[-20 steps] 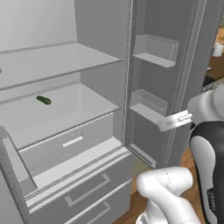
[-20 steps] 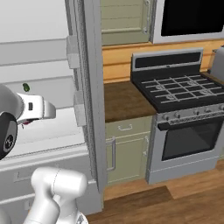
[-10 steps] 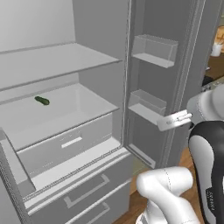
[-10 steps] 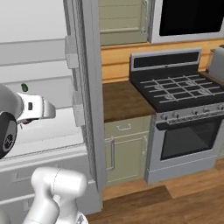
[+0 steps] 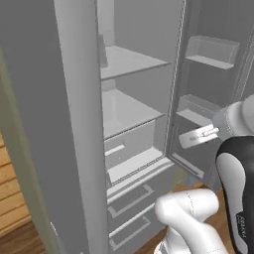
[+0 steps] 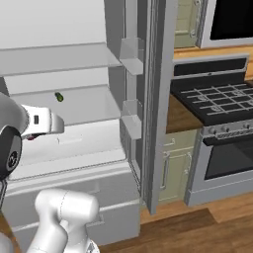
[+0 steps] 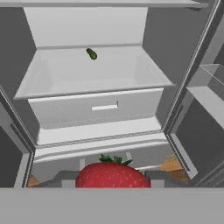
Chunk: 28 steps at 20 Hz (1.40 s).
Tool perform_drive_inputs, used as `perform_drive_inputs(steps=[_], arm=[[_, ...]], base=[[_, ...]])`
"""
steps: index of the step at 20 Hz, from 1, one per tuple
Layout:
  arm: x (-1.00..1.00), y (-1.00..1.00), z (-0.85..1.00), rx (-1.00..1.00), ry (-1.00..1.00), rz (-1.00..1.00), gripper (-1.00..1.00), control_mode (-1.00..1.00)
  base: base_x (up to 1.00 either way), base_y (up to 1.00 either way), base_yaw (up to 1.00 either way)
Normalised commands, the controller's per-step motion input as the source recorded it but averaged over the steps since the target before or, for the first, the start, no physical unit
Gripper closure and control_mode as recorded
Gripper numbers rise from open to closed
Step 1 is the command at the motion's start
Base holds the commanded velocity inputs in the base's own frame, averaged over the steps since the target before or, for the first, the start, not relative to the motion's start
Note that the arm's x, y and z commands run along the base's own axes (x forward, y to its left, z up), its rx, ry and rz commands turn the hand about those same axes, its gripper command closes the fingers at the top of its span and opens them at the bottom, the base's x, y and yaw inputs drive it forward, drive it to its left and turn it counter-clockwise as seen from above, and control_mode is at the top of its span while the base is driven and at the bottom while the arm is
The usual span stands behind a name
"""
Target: Take the strawberry from the fridge and place it on top of the pancake, located on the dining counter.
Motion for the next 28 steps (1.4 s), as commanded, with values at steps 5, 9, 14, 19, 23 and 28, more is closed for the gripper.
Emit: perform_drive_inputs(steps=[5, 9, 14, 19, 23, 28], arm=[[0.0, 0.0, 0.0, 0.0, 0.0, 0.0, 1.0, 1.0], [0.0, 0.0, 0.0, 0.0, 0.0, 0.0, 1.0, 1.0], [0.0, 0.0, 0.0, 0.0, 0.0, 0.0, 1.0, 1.0], [0.0, 0.0, 0.0, 0.0, 0.0, 0.0, 1.0, 1.0], [0.0, 0.0, 0.0, 0.0, 0.0, 0.0, 1.0, 1.0], [0.0, 0.0, 0.0, 0.0, 0.0, 0.0, 1.0, 1.0]], base=[[-0.23, 0.02, -0.32], [-0.24, -0.19, -0.64], [-0.36, -0.26, -0.74], [-0.43, -0.25, -0.73], [-0.62, -0.33, -0.67], [-0.89, -0.43, -0.56]])
